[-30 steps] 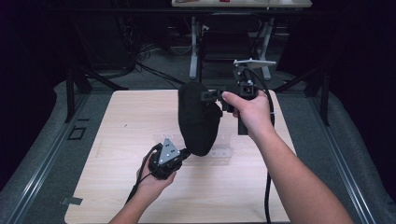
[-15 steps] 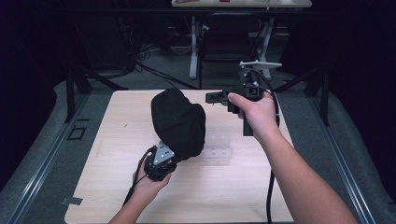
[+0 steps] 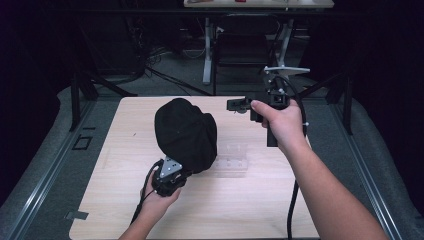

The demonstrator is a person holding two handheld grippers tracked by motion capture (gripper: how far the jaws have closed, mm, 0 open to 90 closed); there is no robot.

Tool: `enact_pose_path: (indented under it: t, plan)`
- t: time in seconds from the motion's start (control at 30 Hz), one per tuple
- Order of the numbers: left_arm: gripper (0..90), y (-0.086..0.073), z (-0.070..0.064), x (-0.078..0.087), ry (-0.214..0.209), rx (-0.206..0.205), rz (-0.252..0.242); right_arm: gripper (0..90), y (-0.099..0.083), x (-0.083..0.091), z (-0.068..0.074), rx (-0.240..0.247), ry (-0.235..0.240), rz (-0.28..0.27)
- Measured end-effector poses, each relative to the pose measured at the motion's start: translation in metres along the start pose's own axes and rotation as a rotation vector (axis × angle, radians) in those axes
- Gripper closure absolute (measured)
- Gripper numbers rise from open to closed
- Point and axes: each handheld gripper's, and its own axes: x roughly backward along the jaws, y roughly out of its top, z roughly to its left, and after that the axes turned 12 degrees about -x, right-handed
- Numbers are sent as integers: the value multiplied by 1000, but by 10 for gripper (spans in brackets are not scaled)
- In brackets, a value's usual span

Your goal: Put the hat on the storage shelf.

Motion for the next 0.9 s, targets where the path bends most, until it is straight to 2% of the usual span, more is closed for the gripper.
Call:
enact_pose_path:
  t: [0.03, 0.07, 0.13, 0.3, 0.47, 0.53, 0.57, 0.77, 0.8, 0.9]
  plan:
    - [844, 0, 0, 0, 0, 0, 0, 829, 0, 0, 0, 0, 0, 0]
    - [843, -2, 1, 0, -1, 21, -8, 824, 0, 1, -1, 1, -2, 3]
    - [839, -5, 2, 1, -1, 34, -12, 822, -1, 1, -3, 4, -11, 1]
    - [810, -10, 2, 4, -2, 57, -17, 820, -2, 4, -9, 0, -15, -3]
    - [745, -15, 4, 8, 4, 66, -18, 814, -5, 6, -13, 0, -24, -5]
    - [714, -16, 5, 10, 7, 76, -24, 809, -6, 7, -14, 3, -33, -9]
    - [699, -16, 4, 11, 6, 97, -19, 807, -7, 8, -14, 10, -41, -10]
    - [592, -18, 9, 17, 10, 109, -34, 799, -11, 10, -16, 17, -56, -14]
    - [578, -19, 11, 18, 9, 114, -37, 798, -14, 11, -18, 24, -75, -11]
    - [546, -21, 13, 22, 3, 133, -39, 797, -16, 13, -20, 27, -86, -8]
